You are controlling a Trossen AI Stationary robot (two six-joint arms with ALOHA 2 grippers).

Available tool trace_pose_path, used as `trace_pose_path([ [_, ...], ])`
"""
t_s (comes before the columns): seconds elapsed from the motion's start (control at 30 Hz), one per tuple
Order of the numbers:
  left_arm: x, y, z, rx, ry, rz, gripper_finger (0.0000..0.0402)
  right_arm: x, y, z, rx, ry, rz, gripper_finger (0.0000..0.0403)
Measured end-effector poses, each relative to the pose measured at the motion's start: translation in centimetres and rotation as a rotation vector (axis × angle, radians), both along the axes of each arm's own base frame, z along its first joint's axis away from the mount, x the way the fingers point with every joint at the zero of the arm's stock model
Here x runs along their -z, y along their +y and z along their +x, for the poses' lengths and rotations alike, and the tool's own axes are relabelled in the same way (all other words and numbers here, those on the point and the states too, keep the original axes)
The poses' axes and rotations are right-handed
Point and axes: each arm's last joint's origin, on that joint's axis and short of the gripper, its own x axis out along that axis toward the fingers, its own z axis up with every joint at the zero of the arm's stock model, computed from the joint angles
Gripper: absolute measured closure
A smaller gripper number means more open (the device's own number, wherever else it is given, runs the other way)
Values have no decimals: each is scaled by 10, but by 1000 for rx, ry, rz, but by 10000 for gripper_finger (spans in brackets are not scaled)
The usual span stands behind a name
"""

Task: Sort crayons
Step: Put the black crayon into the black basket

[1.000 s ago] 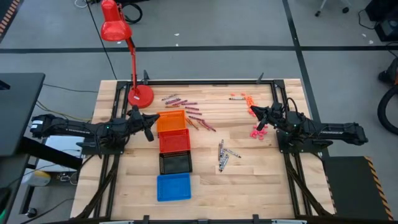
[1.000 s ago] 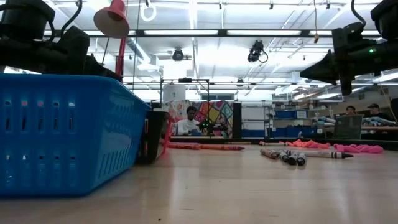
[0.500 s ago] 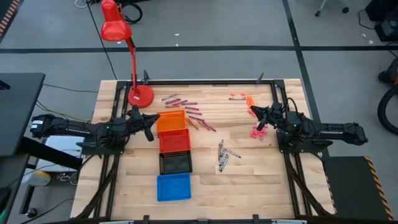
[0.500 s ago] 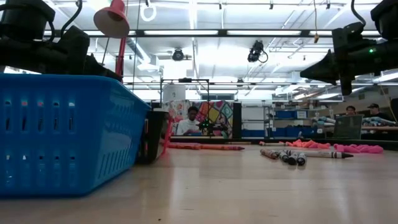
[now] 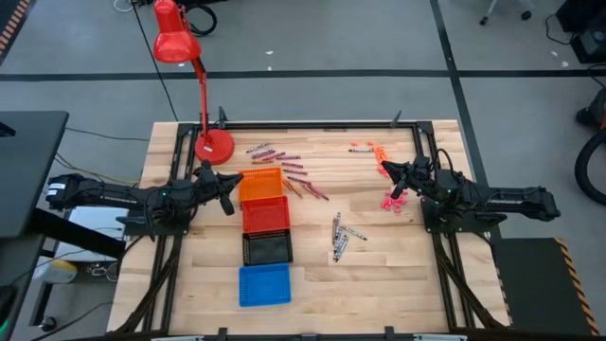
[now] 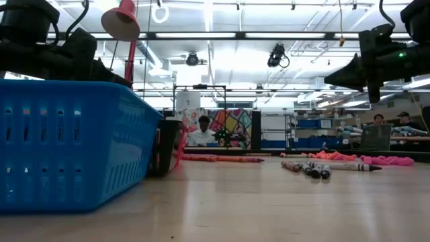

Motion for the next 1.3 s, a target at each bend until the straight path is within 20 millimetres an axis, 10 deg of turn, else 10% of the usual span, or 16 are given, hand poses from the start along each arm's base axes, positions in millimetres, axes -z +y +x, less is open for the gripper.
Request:
trace_pose_path([
  [1.3,-16,0,0,1,-280,-177,390,-17,1,0,-46,-213,24,391],
])
